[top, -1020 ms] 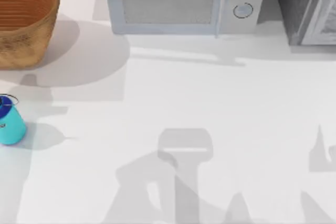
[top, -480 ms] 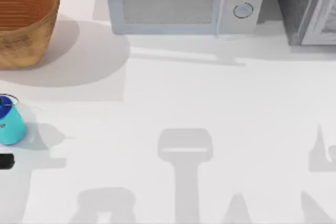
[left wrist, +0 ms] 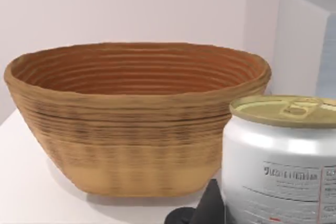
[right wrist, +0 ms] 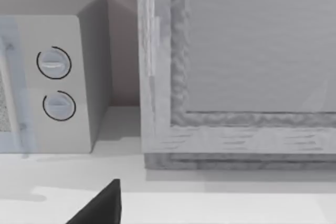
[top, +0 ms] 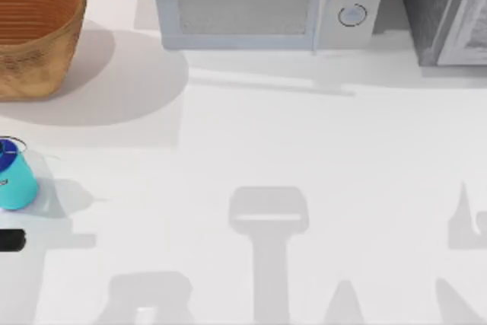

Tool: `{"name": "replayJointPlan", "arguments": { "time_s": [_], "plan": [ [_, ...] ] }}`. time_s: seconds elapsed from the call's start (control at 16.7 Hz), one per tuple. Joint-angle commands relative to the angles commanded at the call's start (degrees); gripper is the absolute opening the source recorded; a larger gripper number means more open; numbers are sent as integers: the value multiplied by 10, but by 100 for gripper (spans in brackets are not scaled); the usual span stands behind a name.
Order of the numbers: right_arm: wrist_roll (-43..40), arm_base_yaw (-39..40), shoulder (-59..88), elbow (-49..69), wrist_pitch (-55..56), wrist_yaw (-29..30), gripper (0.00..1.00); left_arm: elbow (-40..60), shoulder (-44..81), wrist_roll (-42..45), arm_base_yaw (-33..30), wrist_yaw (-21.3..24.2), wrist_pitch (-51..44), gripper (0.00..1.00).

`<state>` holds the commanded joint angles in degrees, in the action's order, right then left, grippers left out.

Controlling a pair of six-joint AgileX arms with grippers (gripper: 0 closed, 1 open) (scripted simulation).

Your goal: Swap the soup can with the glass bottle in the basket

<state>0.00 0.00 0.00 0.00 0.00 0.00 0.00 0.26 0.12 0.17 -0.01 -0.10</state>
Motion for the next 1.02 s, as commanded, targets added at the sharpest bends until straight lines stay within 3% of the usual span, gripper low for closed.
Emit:
{"name": "replayJointPlan", "arguments": {
  "time_s": [0.3,1.02],
  "plan": [
    [0,0,0,0,0,0,100,52,75,-4,-17,43,65,0],
    [0,0,0,0,0,0,100,268,493,-10,-85,239,360,0]
  ]
}}
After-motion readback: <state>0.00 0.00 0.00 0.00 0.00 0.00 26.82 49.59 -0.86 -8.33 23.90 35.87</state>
